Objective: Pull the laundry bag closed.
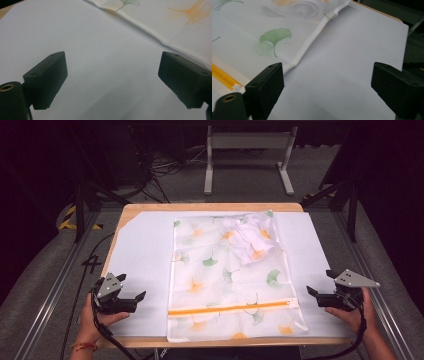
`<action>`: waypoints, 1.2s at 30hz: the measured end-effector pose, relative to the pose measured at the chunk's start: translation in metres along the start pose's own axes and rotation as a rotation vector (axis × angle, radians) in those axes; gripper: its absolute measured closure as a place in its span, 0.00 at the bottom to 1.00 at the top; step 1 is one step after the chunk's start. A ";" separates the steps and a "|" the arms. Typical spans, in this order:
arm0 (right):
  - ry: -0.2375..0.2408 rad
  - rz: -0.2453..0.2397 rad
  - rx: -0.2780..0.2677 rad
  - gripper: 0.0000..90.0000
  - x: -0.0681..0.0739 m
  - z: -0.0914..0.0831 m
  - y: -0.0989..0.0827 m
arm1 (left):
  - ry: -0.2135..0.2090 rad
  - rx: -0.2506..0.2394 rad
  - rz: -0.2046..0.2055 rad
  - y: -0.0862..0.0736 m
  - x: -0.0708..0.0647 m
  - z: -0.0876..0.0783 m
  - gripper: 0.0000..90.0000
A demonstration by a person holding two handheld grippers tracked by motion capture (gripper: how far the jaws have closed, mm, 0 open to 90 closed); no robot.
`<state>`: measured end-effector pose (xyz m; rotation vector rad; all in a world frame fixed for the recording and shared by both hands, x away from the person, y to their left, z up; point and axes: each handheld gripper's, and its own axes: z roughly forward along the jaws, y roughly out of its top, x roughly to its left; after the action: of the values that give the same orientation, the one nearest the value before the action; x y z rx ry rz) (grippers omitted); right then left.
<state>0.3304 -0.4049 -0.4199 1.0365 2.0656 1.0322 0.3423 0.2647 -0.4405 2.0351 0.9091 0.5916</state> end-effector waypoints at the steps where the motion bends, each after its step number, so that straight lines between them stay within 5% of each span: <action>1: 0.000 0.013 0.001 0.11 -0.001 0.000 -0.002 | -0.001 -0.002 -0.001 -0.002 0.001 0.000 0.09; 8: -0.022 0.041 -0.008 0.10 -0.003 -0.005 -0.012 | 0.002 -0.045 -0.048 -0.010 0.001 -0.007 0.07; 14: -0.049 0.048 -0.016 0.11 -0.001 -0.011 -0.013 | 0.001 -0.069 -0.023 -0.003 -0.008 -0.009 0.07; 27: -0.048 -0.026 0.024 0.11 0.014 -0.005 -0.011 | 0.001 -0.047 -0.021 -0.006 -0.012 -0.005 0.08; 36: -0.047 -0.018 0.028 0.12 0.012 -0.005 -0.013 | 0.010 -0.030 -0.030 -0.004 -0.010 -0.002 0.08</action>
<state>0.3156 -0.4013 -0.4304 1.0447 2.0526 0.9635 0.3327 0.2598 -0.4437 1.9897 0.9296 0.5970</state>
